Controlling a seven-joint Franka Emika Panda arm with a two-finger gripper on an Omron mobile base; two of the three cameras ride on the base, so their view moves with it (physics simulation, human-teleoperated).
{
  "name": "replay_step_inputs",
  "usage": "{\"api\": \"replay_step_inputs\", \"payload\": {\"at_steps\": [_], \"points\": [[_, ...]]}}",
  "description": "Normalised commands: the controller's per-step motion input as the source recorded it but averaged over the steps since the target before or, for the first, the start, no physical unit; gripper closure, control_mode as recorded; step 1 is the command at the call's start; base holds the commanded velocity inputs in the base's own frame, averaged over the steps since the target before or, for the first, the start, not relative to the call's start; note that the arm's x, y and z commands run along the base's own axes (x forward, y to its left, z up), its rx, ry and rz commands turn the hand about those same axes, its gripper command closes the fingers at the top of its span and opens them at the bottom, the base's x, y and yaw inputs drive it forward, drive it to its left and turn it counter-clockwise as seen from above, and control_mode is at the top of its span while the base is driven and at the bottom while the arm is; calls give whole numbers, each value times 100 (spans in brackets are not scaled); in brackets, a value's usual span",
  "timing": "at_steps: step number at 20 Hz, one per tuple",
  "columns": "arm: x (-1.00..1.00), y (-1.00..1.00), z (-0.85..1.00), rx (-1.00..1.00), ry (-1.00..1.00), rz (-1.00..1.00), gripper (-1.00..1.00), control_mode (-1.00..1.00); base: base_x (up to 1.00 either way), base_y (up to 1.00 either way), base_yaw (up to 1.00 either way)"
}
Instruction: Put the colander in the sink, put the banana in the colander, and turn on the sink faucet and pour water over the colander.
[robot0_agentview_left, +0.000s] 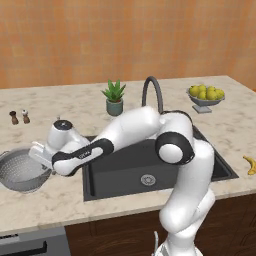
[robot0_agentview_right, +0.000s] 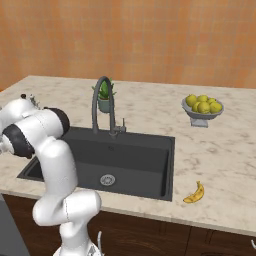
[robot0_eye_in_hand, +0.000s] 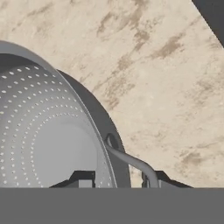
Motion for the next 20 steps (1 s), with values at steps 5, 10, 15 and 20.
{"api": "replay_step_inputs", "payload": {"at_steps": [5,10,15,20], "points": [[-48,-72,40,16,-7,0,100,-100,0,0,0],[-42,-66,53,6,0,0,100,-100,0,0,0],[-28,-60,54,0,1,3,100,-100,0,0,0],[-20,-57,55,-2,6,9,100,-100,0,0,0]]}}
